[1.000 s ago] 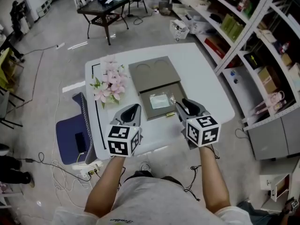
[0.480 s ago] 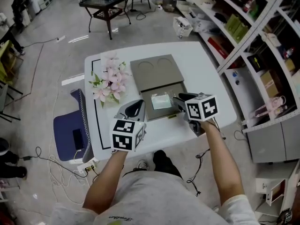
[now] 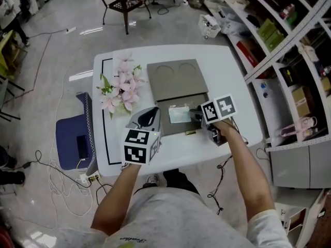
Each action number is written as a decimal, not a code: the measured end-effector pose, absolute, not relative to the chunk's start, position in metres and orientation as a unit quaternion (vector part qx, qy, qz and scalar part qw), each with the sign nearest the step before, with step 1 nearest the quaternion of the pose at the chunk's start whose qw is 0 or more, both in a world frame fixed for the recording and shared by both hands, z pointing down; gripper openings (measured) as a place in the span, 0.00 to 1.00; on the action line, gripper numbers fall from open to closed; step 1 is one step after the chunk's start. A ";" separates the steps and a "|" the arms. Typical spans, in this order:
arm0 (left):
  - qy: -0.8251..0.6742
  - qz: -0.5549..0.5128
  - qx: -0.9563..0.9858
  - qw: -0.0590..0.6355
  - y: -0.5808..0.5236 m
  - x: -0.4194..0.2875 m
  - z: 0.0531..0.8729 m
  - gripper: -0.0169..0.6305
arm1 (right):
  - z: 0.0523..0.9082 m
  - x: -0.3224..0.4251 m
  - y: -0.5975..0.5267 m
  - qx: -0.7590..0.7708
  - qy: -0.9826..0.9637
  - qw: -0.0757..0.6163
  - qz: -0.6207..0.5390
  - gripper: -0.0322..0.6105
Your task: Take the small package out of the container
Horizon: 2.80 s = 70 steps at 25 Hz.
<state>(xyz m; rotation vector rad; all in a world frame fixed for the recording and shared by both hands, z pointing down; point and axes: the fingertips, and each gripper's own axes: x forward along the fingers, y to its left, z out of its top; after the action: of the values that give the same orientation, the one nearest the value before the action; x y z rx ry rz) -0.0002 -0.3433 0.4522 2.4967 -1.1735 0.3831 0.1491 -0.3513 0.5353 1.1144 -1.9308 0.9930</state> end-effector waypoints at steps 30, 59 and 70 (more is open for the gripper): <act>-0.447 0.146 0.861 0.195 -0.359 -0.012 0.468 0.03 | 0.572 0.154 -0.360 0.410 -0.720 0.394 0.398 0.07; -0.417 0.131 0.884 0.169 -0.323 -0.018 0.441 0.03 | 0.474 0.149 -0.335 0.504 -0.763 0.256 0.315 0.06; -0.401 0.126 0.894 0.153 -0.297 -0.023 0.420 0.03 | 0.418 0.135 -0.308 0.526 -0.777 0.209 0.275 0.06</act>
<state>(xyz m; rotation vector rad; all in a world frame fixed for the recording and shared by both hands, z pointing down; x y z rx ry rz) -0.0233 -0.2973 0.4197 2.5650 -1.1511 0.3605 0.1348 -0.3079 0.4183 1.4633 -2.1635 0.7646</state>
